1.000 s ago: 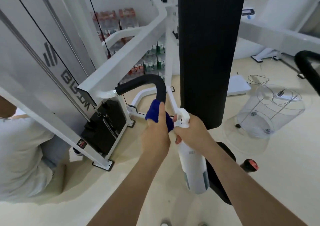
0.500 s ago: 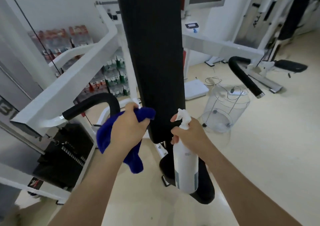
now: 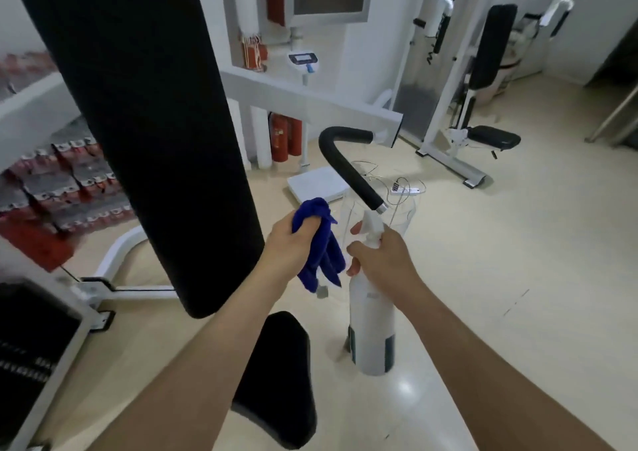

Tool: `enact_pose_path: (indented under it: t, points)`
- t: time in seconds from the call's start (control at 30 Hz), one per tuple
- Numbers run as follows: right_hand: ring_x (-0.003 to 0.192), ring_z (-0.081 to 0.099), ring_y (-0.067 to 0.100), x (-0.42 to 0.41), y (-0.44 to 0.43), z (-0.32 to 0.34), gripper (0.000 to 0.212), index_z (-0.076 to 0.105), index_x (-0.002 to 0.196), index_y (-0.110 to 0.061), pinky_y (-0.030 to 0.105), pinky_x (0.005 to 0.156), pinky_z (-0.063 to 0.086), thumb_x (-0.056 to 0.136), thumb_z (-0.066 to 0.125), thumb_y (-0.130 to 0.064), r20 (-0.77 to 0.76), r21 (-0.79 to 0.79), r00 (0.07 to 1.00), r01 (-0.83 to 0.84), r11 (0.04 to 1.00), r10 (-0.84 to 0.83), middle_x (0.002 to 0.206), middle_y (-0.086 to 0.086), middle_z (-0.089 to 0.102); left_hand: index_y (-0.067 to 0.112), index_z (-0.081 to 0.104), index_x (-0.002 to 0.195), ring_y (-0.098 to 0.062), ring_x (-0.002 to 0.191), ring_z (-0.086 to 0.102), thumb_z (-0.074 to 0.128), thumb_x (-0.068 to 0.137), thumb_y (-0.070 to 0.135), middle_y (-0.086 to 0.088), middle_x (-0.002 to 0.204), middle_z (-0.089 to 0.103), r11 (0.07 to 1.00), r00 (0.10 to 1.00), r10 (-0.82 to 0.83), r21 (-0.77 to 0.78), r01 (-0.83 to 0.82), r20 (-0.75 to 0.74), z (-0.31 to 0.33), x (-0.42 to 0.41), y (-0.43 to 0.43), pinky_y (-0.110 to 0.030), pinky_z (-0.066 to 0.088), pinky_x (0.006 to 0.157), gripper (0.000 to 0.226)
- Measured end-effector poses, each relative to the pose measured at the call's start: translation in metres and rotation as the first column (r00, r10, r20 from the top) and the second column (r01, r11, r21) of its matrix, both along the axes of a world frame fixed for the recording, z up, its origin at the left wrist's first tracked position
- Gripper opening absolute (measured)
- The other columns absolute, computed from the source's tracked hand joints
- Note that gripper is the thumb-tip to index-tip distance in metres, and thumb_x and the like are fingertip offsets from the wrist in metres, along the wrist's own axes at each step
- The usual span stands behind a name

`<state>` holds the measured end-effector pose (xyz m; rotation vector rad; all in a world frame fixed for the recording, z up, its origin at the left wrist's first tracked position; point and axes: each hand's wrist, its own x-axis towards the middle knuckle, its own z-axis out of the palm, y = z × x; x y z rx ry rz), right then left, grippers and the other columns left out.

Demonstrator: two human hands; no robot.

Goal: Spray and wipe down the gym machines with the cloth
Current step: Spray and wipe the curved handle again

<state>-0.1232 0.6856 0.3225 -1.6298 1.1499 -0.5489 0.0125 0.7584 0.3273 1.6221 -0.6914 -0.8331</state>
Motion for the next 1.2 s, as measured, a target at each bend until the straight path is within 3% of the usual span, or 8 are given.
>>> enact_pose_path:
  t: [0.2,0.33,0.47,0.73,0.83,0.93,1.1,1.2]
  points:
    - [0.050,0.063,0.008,-0.021,-0.062,-0.001,0.022,0.059,0.098,-0.024,0.028,0.058,0.053,0.080,0.057,-0.013,-0.070,-0.018,0.996,-0.056,0.998,0.054,0.064,0.002,0.067,0.043,0.056,0.094,-0.027,0.094,0.064,0.044,0.098,0.024,-0.002,0.095,0.068,0.999,0.998,-0.047,0.008,0.047,0.029,-0.006,-0.030,-0.078,-0.042,0.051,0.086,0.023]
    - [0.054,0.065,0.015,-0.018,-0.101,-0.008,0.021,0.059,0.099,-0.020,0.030,0.066,0.054,0.080,0.057,-0.011,-0.085,-0.002,0.991,-0.104,0.995,0.104,0.058,0.002,0.067,0.039,0.048,0.131,-0.029,0.111,0.059,0.046,0.093,0.024,-0.003,0.123,0.061,0.996,0.998,-0.025,0.082,0.021,0.049,-0.024,-0.029,-0.124,-0.048,0.050,0.096,0.040]
    - [0.055,0.066,0.014,-0.013,-0.126,-0.010,0.022,0.059,0.102,-0.012,0.033,0.071,0.056,0.080,0.056,-0.009,-0.148,0.020,0.973,-0.178,0.984,0.179,0.063,0.006,0.069,0.038,0.034,0.136,-0.021,0.097,0.061,0.054,0.093,0.012,0.001,0.127,0.050,0.996,0.996,0.090,-0.003,-0.090,-0.009,-0.035,-0.027,-0.147,-0.035,0.059,0.077,0.054]
    - [0.058,0.059,0.013,-0.007,-0.173,-0.015,0.012,0.057,0.057,-0.014,0.027,0.065,0.048,0.069,0.057,-0.011,-0.344,0.109,0.877,-0.319,0.941,0.337,0.053,0.003,0.065,0.019,0.059,0.109,-0.025,0.100,0.066,0.044,0.097,0.012,-0.005,0.103,0.071,0.949,0.798,0.216,-0.072,-0.307,-0.563,-0.066,-0.024,-0.185,-0.042,0.052,0.092,0.021]
    - [0.061,0.064,0.016,-0.010,-0.182,-0.016,0.007,0.056,0.062,-0.017,0.034,0.071,0.054,0.059,0.054,-0.023,-0.348,0.142,0.858,-0.351,0.926,0.378,0.051,-0.001,0.064,0.015,0.076,0.076,-0.019,0.079,0.070,0.032,0.100,0.025,-0.006,0.081,0.075,0.966,0.711,0.122,-0.083,-0.246,-0.692,-0.065,-0.024,-0.191,-0.034,0.053,0.079,0.052]
    - [0.058,0.066,0.008,-0.011,-0.190,-0.012,0.011,0.061,0.075,-0.019,0.028,0.066,0.054,0.072,0.057,-0.009,-0.303,0.165,0.849,-0.400,0.902,0.432,0.053,0.001,0.064,0.010,0.074,0.082,-0.026,0.080,0.068,0.033,0.099,0.028,-0.012,0.083,0.072,0.944,0.658,0.139,-0.102,-0.313,-0.740,-0.066,-0.023,-0.199,-0.035,0.056,0.072,0.048]
    - [0.061,0.066,0.018,-0.014,-0.207,-0.014,0.021,0.064,0.089,0.003,0.037,0.074,0.057,0.073,0.050,0.002,-0.254,0.122,0.834,-0.475,0.872,0.490,0.049,0.001,0.063,0.007,0.055,0.104,-0.027,0.068,0.060,0.046,0.094,0.008,-0.003,0.073,0.067,0.905,0.779,0.279,-0.117,-0.408,-0.562,-0.069,-0.057,-0.203,-0.033,0.049,0.052,0.013]
    - [0.050,0.063,0.011,-0.020,-0.215,-0.019,0.018,0.062,0.088,0.003,0.022,0.056,0.051,0.074,0.051,0.005,-0.260,0.096,0.810,-0.520,0.849,0.526,0.045,-0.003,0.060,0.021,0.046,0.111,-0.031,0.065,0.067,0.063,0.080,0.011,-0.003,0.074,0.068,0.899,0.835,0.421,0.040,-0.437,-0.353,-0.070,-0.069,-0.208,-0.041,0.054,0.049,0.037]
